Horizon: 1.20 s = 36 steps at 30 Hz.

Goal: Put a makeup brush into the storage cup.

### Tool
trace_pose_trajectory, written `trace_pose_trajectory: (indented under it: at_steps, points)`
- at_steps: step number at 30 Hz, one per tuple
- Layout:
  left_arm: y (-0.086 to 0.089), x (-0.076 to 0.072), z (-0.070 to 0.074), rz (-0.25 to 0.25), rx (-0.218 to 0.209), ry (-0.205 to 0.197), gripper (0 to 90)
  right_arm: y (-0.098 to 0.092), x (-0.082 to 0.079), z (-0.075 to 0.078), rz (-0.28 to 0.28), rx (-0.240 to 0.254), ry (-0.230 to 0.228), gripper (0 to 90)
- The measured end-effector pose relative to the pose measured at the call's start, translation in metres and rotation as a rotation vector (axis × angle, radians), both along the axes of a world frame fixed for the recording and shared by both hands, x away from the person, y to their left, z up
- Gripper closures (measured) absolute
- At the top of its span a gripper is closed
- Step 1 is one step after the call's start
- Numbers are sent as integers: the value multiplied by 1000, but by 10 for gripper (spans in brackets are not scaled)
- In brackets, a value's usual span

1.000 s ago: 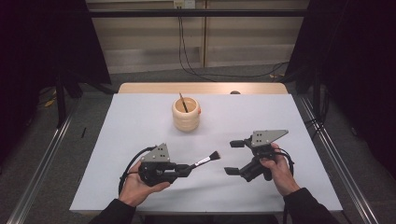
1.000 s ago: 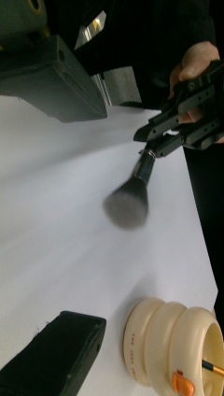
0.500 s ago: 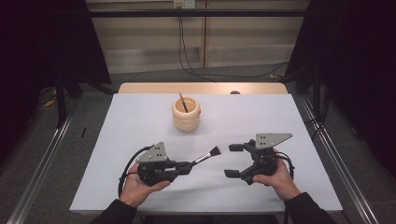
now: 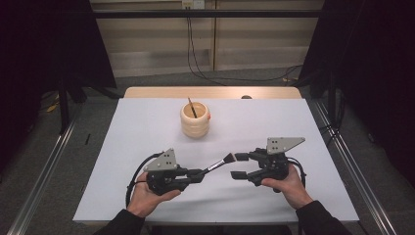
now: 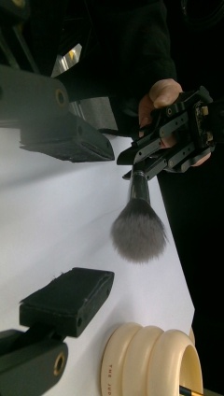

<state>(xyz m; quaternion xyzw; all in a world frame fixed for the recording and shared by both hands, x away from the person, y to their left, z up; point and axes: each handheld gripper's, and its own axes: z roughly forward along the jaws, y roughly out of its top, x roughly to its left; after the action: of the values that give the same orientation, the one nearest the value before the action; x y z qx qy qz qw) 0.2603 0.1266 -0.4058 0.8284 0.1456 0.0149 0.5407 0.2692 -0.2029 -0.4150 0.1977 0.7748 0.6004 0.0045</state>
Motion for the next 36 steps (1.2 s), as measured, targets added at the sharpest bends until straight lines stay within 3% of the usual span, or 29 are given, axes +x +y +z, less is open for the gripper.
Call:
trace_pose_trajectory:
  at_steps: [6, 17, 27, 29, 31, 36]
  points:
    - [-7, -2, 0, -35, 1, -17, 794, 5, 2, -2, 22, -10, 11, 410]
    - [-14, -3, -10, -56, 8, -27, 794, 9, 2, -2, 72, 1, 35, 506]
    - [-17, -2, -16, -79, 21, -22, 793, 7, 5, -3, 107, 15, 71, 676]
    - [-18, -2, -17, -82, 40, -30, 793, 6, 5, -3, 108, 12, 74, 718]
    - [-19, -2, -20, -82, 21, -25, 792, 5, 6, -3, 117, 19, 81, 739]
    - [-18, -1, -22, -78, 46, -30, 781, 5, 6, -3, 130, 17, 92, 758]
